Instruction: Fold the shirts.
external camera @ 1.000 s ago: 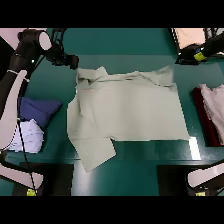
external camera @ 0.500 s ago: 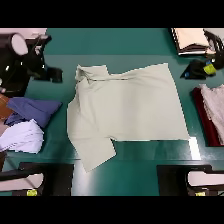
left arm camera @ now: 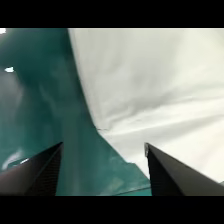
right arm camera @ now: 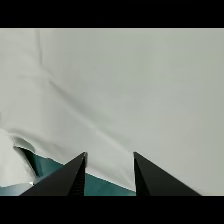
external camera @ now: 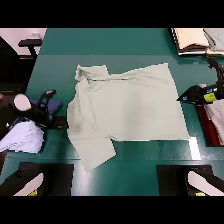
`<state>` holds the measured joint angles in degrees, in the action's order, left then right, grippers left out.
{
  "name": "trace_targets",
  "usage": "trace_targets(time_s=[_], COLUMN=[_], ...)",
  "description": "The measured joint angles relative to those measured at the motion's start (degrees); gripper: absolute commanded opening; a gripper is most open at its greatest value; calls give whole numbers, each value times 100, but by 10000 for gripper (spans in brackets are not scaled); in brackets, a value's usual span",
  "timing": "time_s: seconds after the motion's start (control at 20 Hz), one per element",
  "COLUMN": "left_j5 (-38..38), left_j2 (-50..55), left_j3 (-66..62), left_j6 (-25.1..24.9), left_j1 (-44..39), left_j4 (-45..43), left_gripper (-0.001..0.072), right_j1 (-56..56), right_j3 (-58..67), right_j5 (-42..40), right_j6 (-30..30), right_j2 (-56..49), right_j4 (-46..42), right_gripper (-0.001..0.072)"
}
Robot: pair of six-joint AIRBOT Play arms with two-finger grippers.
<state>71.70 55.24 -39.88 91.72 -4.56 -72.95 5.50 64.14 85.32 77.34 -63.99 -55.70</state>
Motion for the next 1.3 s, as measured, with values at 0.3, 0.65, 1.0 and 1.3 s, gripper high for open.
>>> trace_targets(time_s=[0.3, 0.65, 1.0, 1.3], left_j5=[-706, -1202, -1005, -752], left_j2=[-225, -271, -264, -264], left_j3=[957, 1360, 973, 358], left_j6=[214, 131, -140, -339], left_j1=[0, -7, -11, -13], left_j4=[632, 1349, 1427, 1427], left_gripper=[607, 410, 28, 28], right_j1=[20, 22, 658, 1836], right_j3=[-323, -372, -411, -1556], right_j5=[-168, -225, -85, -9], right_j6=[-79, -92, -96, -52], right_j2=[627, 901, 942, 909], right_j4=[170, 203, -170, -1209], right_gripper=[345, 345, 345, 543])
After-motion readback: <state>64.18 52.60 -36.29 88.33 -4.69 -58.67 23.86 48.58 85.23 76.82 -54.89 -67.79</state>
